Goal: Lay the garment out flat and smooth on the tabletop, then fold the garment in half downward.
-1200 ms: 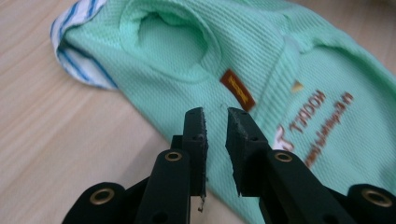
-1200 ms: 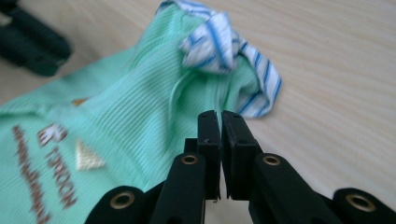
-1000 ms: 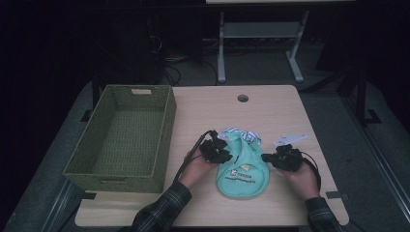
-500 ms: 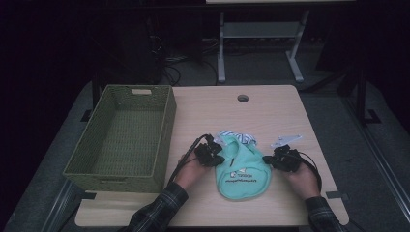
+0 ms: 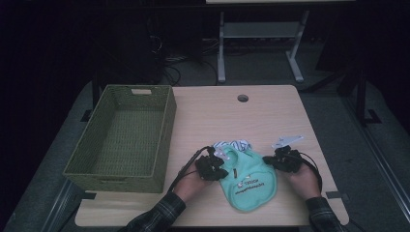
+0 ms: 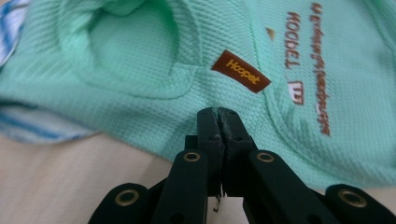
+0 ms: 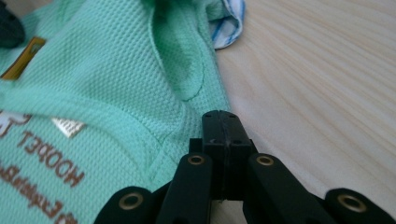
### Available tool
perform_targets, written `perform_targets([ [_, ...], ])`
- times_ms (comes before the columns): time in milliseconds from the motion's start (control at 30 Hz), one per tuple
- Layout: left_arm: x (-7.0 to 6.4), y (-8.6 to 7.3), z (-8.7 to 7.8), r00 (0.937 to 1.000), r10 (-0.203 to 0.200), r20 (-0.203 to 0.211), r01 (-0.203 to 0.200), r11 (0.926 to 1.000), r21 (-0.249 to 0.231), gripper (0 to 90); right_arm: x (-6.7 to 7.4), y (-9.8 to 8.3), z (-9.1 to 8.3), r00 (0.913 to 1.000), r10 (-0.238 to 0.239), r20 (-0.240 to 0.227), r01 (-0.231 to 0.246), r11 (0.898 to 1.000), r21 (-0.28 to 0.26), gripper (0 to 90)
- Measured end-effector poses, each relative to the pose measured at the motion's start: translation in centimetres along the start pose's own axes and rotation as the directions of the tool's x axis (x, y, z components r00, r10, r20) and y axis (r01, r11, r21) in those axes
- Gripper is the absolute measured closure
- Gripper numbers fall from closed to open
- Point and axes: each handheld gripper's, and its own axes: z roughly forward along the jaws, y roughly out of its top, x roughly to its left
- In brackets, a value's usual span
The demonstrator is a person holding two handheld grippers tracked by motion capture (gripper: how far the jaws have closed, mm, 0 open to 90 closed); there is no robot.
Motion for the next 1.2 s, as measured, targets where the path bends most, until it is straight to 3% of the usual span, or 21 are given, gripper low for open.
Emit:
perform_targets([
  [133, -0.6, 0.0, 0.1, 0.9996, -0.006, 0.026, 0.006, 1.0, -0.005, 87.6, 0.0, 0.1, 0.1, 1.0, 0.001, 0.001, -0.001, 1.0, -0.004, 89.9],
  [333, -0.5, 0.1, 0.1, 0.9994, -0.014, 0.033, 0.014, 0.9999, -0.009, 82.6, 0.0, 0.0, 0.0, 0.9997, 0.015, -0.02, -0.016, 1.0, -0.026, 87.3],
  [433, 0.0, 0.3, -0.5, 0.9998, -0.014, 0.016, 0.014, 0.9997, -0.019, 76.8, 0.1, 0.1, -0.4, 0.9992, 0.025, -0.032, -0.026, 0.998, -0.053, 82.0],
  [533, 0.8, 0.6, -1.1, 0.9992, -0.04, 0.001, 0.04, 0.9977, -0.055, 68.8, 0.5, 0.2, -1.0, 0.9986, 0.03, -0.043, -0.033, 0.997, -0.076, 80.5],
  [733, 2.2, 1.2, -2.1, 0.9981, -0.052, -0.032, 0.05, 0.996, -0.074, 57.7, 1.9, 0.4, -1.7, 0.9968, 0.004, -0.08, -0.012, 0.995, -0.102, 89.1],
  [1000, 4.1, 2.2, -2.9, 0.9946, -0.078, -0.068, 0.072, 0.9927, -0.097, 47.4, 3.8, 0.9, -1.2, 0.9906, -0.018, -0.135, 0.001, 0.993, -0.12, 89.7],
  [1200, 5.3, 3.0, -2.9, 0.9931, -0.076, -0.089, 0.067, 0.9922, -0.106, 43.7, 4.5, 2.0, -0.5, 0.9895, -0.031, -0.141, 0.011, 0.99, -0.143, 89.7],
])
